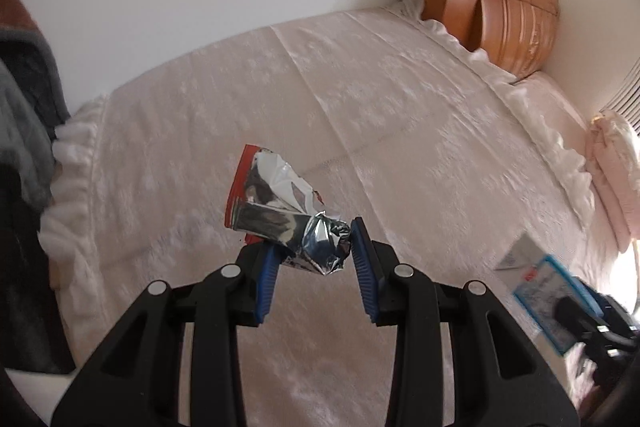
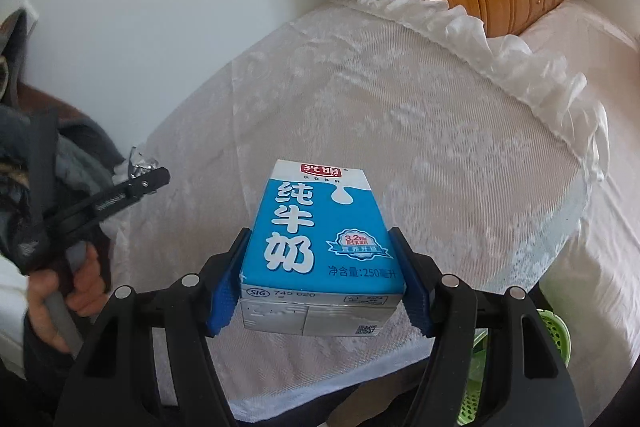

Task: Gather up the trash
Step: 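Carry the foil wrapper and milk carton to the green wastebasket and release both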

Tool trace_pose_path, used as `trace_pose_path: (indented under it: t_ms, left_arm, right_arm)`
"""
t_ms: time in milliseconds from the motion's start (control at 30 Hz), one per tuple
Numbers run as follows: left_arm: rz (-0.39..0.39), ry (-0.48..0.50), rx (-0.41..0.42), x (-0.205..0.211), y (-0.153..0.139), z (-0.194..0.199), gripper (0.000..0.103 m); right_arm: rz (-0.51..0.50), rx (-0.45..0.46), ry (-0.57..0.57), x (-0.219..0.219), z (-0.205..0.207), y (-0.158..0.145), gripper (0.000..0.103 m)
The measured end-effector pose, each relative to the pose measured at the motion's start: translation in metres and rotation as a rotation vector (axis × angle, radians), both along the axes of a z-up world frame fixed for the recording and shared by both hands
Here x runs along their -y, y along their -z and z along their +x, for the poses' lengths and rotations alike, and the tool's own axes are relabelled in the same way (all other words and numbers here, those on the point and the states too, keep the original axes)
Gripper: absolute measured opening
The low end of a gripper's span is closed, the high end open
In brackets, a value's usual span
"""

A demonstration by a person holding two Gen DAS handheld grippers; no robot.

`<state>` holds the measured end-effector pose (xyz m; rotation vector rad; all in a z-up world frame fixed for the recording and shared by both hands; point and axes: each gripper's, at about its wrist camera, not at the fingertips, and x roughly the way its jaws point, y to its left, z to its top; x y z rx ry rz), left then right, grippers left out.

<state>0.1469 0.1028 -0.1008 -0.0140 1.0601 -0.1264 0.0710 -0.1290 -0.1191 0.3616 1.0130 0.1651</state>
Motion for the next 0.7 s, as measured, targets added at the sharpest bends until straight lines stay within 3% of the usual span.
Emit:
trace_pose_path:
  t_ms: [333,367,433,467,667,700]
  left_arm:
    - [-0.013,0.053,0.025,0.002,0.003,-0.034,0.034]
    - [-0.015,0.055,0.024,-0.001,0.004,-0.036,0.034]
    - [-0.01,0.059,0.016,-0.005,0.006,-0.04,0.034]
    - [-0.009,0.061,0.013,-0.007,0.007,-0.042,0.034]
    - [-0.01,0.071,0.004,-0.011,0.011,-0.049,0.034]
    - [-0.014,0.073,0.003,-0.012,0.011,-0.049,0.034]
  right_arm:
    - [-0.116,-0.072,-0.072,-0.03,-0.018,0.043,0.071]
    - [-0.126,-0.084,-0.074,-0.032,-0.017,0.045,0.073]
    - [-0.155,-0.103,-0.067,-0.035,-0.014,0.048,0.09]
    - [-0.175,-0.105,-0.064,-0.038,-0.012,0.049,0.092]
    - [-0.259,-0.132,-0.081,-0.051,-0.001,0.054,0.091]
    - [-0.266,-0.128,-0.078,-0.051,-0.002,0.054,0.083]
